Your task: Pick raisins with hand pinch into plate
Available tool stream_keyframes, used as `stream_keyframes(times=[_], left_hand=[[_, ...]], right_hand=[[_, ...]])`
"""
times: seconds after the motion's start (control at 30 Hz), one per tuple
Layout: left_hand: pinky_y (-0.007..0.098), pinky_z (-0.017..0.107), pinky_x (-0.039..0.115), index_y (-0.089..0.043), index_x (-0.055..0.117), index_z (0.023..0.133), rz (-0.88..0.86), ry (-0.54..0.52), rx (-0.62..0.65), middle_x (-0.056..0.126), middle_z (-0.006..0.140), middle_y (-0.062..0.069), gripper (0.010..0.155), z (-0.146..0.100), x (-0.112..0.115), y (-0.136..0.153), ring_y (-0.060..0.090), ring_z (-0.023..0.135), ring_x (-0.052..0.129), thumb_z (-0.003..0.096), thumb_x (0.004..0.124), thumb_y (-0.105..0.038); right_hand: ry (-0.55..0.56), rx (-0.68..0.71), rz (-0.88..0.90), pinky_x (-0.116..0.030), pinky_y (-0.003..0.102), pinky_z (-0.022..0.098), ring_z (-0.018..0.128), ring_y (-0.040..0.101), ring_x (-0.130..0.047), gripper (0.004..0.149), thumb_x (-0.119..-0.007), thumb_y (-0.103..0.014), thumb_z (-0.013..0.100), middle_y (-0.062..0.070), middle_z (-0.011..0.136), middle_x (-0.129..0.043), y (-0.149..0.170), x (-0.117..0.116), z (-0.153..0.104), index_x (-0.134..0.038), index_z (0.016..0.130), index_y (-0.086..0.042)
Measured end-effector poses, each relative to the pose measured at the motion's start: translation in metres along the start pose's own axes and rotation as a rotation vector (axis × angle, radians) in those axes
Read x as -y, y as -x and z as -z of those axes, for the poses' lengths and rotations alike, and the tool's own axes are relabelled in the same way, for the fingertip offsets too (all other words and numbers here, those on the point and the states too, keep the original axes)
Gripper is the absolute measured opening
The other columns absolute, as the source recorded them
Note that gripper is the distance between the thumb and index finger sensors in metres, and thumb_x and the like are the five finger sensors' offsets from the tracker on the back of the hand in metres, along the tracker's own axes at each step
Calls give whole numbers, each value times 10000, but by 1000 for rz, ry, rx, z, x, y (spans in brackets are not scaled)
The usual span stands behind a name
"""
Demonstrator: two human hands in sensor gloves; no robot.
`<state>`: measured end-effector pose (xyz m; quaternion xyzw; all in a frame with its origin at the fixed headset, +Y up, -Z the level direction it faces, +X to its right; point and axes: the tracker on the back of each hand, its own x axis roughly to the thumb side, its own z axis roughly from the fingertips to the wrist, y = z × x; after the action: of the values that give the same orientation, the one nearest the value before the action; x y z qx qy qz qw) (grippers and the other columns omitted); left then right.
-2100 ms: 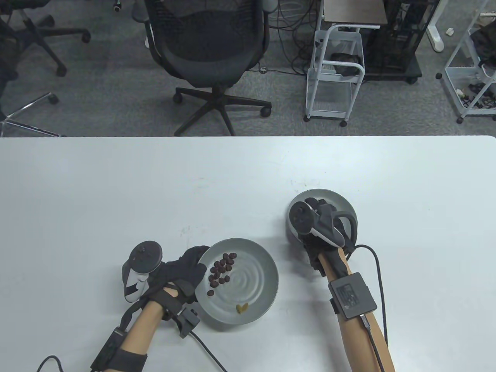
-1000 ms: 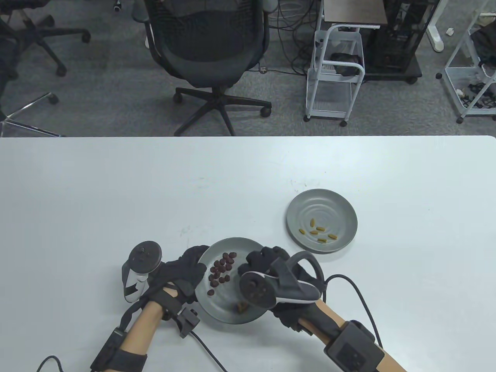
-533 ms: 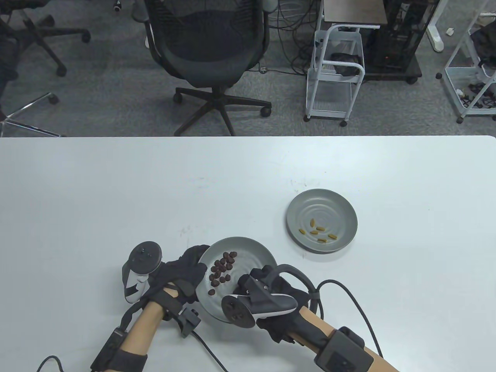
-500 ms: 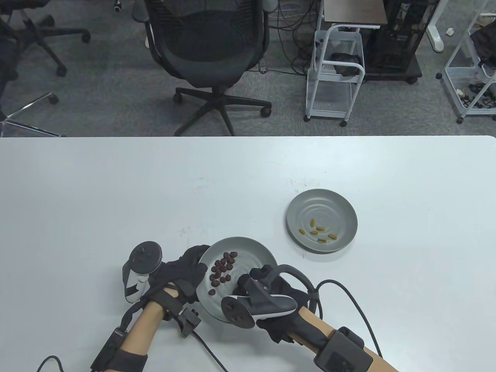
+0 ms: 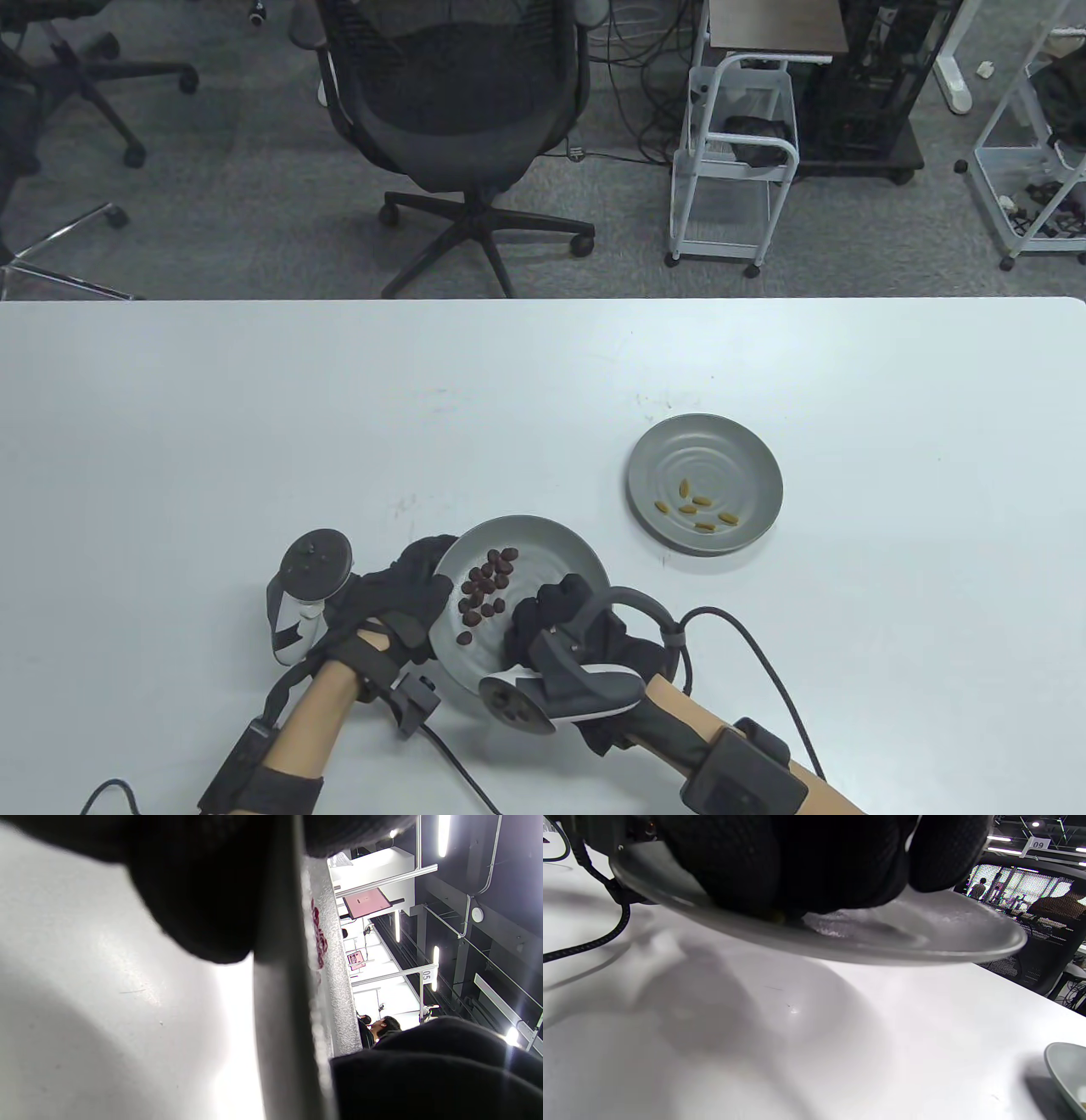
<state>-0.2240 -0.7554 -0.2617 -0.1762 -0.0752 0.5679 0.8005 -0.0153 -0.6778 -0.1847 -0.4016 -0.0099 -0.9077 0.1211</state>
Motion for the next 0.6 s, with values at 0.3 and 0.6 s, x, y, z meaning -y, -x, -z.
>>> stream_keyframes(times=[0.3,0.6], left_hand=[[339,52,902,-154,623,1030,-15,-3,-4,961,781,150,582,-1,-1,0,221,136,1028,478,732,-303],[342,50,901,-152,629,1028,-27,-17,-7,966,777,152,582,-1,-2,-1,225,133,1029,476,736,-301]], right_hand=[[72,6,131,-720,596,648,572,282,-891,428,-848,-358,487,86,744,-874,19,11,-4,-842,866,-159],[308,-274,332,-718,597,652,583,279,-886,420,-846,-357,492,82,754,-866,114,36,-12,-837,872,-177]])
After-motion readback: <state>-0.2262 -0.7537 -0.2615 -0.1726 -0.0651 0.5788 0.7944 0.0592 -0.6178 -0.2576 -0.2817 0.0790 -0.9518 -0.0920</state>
